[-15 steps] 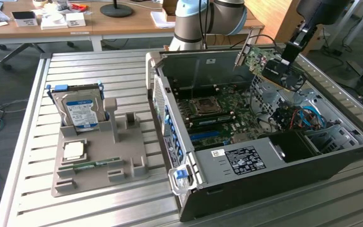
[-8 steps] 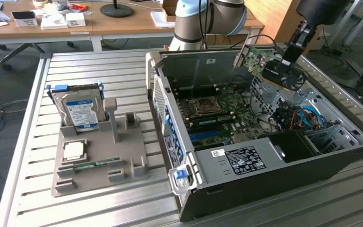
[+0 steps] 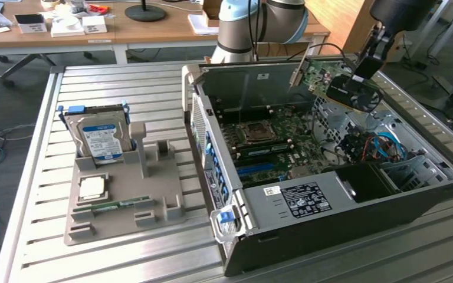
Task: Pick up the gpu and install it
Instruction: 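Insert the gpu into the slot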
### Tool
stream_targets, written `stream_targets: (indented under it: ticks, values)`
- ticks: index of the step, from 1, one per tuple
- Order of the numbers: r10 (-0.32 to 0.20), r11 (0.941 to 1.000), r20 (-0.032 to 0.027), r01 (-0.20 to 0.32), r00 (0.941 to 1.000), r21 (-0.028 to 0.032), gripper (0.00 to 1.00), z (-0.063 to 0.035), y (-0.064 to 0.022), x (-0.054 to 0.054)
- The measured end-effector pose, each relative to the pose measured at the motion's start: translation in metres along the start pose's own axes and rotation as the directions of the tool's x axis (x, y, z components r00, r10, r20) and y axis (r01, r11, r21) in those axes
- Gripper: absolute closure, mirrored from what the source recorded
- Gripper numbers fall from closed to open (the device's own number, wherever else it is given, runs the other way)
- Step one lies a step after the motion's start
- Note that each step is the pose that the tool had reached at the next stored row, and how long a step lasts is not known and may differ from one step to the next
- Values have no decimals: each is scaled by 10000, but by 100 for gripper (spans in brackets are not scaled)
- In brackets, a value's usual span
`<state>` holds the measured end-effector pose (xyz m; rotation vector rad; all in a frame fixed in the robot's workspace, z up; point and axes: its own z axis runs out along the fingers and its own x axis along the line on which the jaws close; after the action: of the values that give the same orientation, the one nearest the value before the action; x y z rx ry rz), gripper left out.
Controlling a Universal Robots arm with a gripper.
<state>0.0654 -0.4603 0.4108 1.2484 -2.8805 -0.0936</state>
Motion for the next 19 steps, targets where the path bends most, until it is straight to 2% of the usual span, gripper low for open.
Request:
stream_targets:
  ticks: [4, 9, 19]
  values:
    - [-477, 9989, -26, 477, 9989, -11, 73, 0, 0, 0]
    - [-1082, 9941, -58, 1082, 9941, -28, 73, 1, 0, 0]
    - [-1150, 9934, -63, 1150, 9933, -29, 73, 1, 0, 0]
